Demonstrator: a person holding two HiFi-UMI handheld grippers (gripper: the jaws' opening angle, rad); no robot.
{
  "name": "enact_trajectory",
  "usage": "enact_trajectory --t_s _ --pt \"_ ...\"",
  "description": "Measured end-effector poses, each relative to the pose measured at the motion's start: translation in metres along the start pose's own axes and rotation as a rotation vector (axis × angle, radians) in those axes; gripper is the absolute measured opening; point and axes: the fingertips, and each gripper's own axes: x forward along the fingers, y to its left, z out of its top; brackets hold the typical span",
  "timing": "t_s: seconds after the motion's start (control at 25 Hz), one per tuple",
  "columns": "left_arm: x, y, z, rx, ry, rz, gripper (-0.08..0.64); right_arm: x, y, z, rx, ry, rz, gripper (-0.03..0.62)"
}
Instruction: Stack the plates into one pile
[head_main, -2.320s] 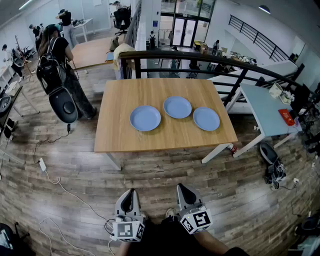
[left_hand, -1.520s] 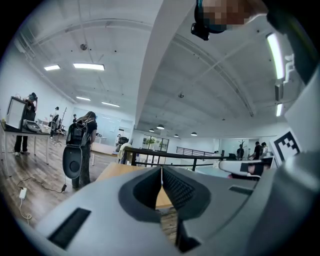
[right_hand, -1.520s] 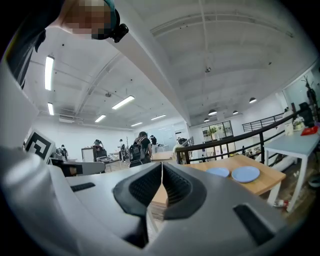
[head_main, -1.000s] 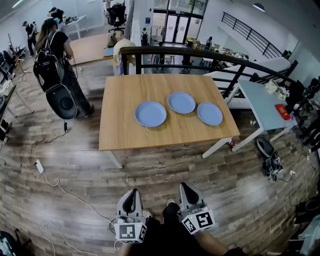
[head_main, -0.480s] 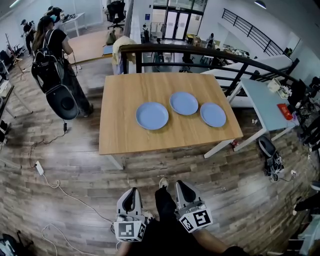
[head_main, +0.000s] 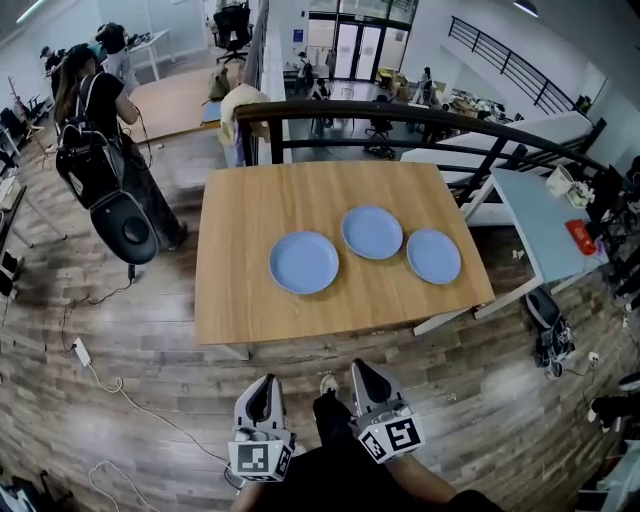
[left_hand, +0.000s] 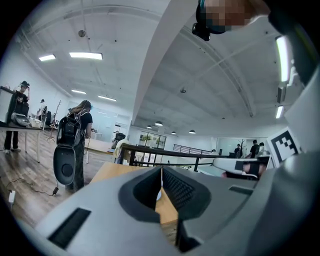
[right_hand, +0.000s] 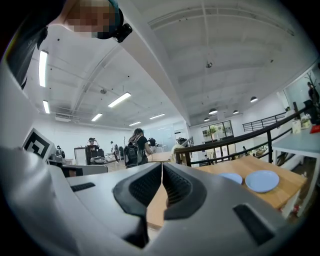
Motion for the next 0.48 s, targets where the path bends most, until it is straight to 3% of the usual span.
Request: enact_trajectory --t_s 0.48 --pt "0.126 0.016 0.029 0.01 -0.009 0.104 0.025 0.104 -0.082 0.014 0.015 0.027 0.07 0.032"
